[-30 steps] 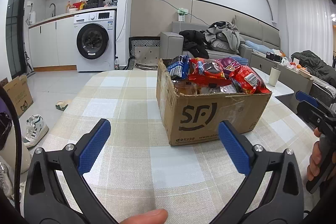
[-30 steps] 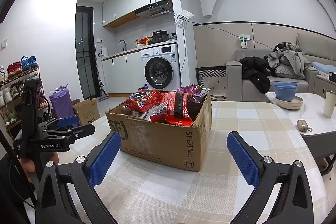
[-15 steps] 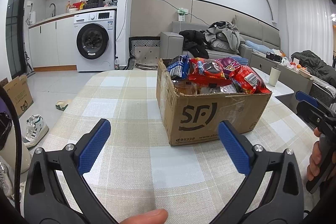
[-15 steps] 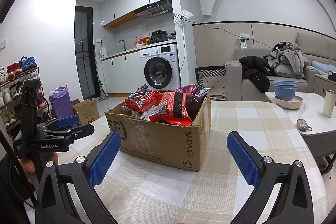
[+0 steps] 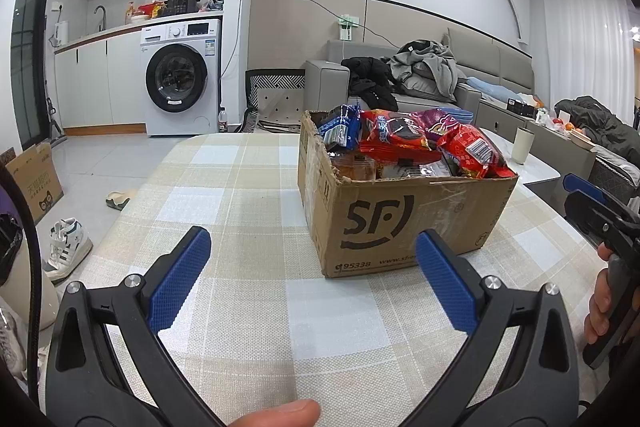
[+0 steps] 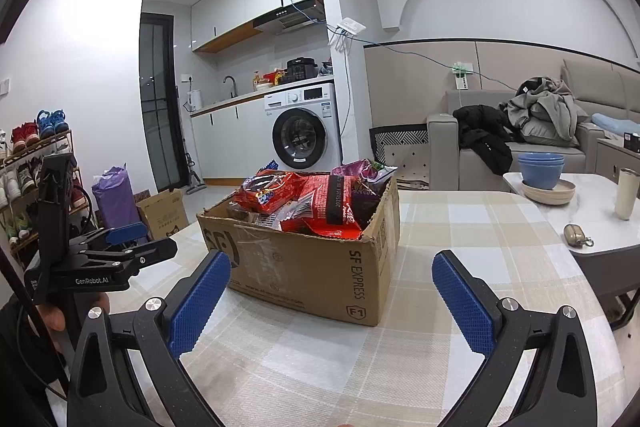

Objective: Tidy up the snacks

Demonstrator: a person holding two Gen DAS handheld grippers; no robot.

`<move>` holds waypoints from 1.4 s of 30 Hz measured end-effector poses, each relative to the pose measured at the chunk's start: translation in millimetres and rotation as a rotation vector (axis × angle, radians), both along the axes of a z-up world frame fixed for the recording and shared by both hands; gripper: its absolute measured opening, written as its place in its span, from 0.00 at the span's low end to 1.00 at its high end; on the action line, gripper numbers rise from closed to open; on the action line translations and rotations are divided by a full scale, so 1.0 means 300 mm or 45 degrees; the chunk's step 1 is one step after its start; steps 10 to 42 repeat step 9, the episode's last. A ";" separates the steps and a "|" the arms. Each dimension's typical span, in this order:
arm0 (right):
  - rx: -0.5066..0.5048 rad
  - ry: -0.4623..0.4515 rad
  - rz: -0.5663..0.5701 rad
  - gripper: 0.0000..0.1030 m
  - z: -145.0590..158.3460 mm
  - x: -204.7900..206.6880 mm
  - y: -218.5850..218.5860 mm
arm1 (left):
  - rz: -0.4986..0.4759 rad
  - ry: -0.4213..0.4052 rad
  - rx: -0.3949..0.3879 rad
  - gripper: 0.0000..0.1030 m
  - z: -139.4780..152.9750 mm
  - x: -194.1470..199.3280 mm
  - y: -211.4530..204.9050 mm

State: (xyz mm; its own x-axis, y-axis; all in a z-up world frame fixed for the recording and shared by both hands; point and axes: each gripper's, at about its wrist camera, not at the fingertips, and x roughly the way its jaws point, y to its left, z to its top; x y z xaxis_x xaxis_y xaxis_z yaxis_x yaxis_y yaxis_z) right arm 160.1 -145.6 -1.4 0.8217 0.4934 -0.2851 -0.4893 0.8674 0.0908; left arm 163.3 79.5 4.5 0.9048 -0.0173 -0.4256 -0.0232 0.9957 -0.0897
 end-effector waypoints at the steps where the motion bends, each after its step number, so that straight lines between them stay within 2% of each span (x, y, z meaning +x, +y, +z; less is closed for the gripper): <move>1: 0.000 0.000 -0.001 1.00 -0.001 -0.001 -0.002 | -0.001 0.000 0.001 0.99 0.000 0.000 0.000; 42: -0.003 0.000 -0.001 1.00 0.000 0.001 -0.003 | -0.004 -0.003 0.001 0.99 -0.002 0.001 0.001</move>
